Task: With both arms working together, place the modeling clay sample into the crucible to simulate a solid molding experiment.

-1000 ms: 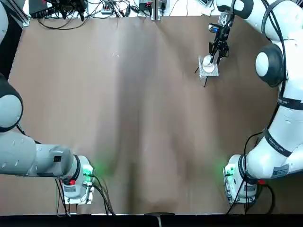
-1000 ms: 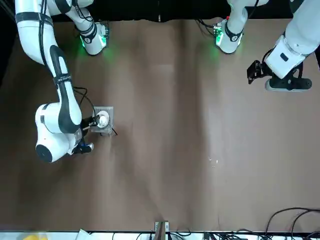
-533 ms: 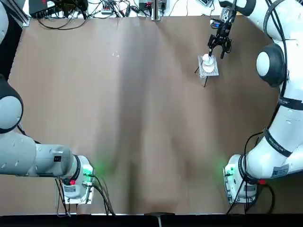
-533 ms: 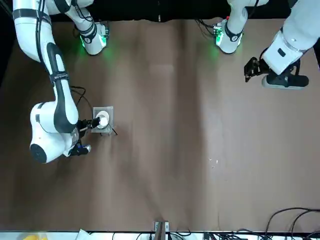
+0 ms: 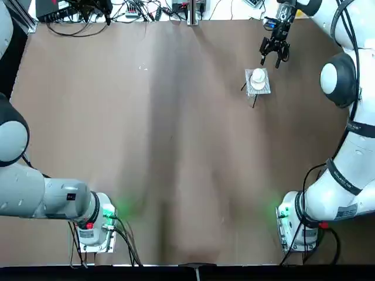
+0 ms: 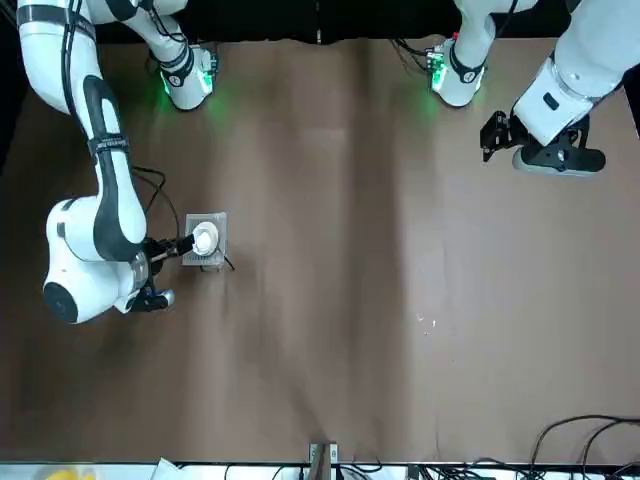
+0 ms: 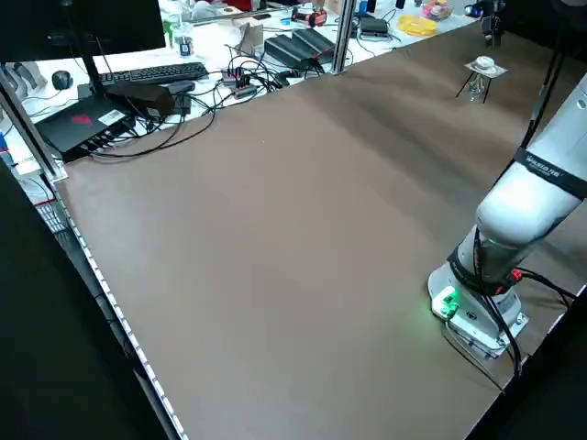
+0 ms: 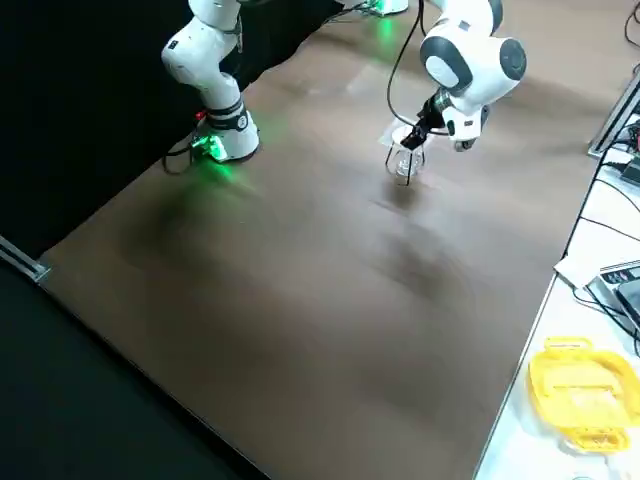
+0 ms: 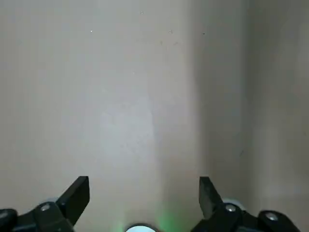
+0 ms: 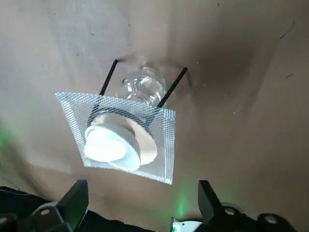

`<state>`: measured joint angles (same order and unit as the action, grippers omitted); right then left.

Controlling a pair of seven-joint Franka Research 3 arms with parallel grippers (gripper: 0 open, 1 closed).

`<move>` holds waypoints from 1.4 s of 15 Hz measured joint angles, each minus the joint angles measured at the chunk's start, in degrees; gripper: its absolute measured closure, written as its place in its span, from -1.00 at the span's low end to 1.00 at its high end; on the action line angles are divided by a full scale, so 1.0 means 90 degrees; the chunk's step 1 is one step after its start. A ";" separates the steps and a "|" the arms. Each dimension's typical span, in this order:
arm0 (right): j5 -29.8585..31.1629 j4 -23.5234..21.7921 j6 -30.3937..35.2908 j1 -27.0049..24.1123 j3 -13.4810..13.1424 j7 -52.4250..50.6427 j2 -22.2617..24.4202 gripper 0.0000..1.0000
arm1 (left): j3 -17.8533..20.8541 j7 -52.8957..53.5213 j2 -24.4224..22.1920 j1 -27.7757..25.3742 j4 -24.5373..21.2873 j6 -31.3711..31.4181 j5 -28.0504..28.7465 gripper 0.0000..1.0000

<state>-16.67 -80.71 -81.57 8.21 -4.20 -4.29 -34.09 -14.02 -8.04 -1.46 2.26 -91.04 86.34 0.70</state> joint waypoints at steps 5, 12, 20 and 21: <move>0.0004 0.0470 0.0042 -0.0014 -0.0003 0.0002 0.0740 -1.00 | -0.0052 -0.0017 0.0168 -0.0022 -0.0040 0.0007 0.0034 -1.00; 0.1189 0.0332 0.0120 0.0195 0.0068 0.0167 0.2458 -1.00 | 0.0004 -0.0060 0.0122 -0.0146 0.0142 -0.0034 0.0037 -1.00; 0.1388 -0.1342 -0.1031 0.0293 0.0037 0.0257 0.3532 -1.00 | 0.0057 -0.0275 0.0001 -0.0179 0.0143 -0.0244 0.0284 -1.00; 0.1396 -0.1352 -0.1030 0.0293 0.0037 0.0257 0.3560 -1.00 | 0.0061 -0.0277 0.0001 -0.0197 0.0156 -0.0244 0.0284 -1.00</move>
<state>-4.10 -92.88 -90.84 10.85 -3.87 -1.98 -2.05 -13.48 -10.53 -1.45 0.48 -89.64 84.15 3.25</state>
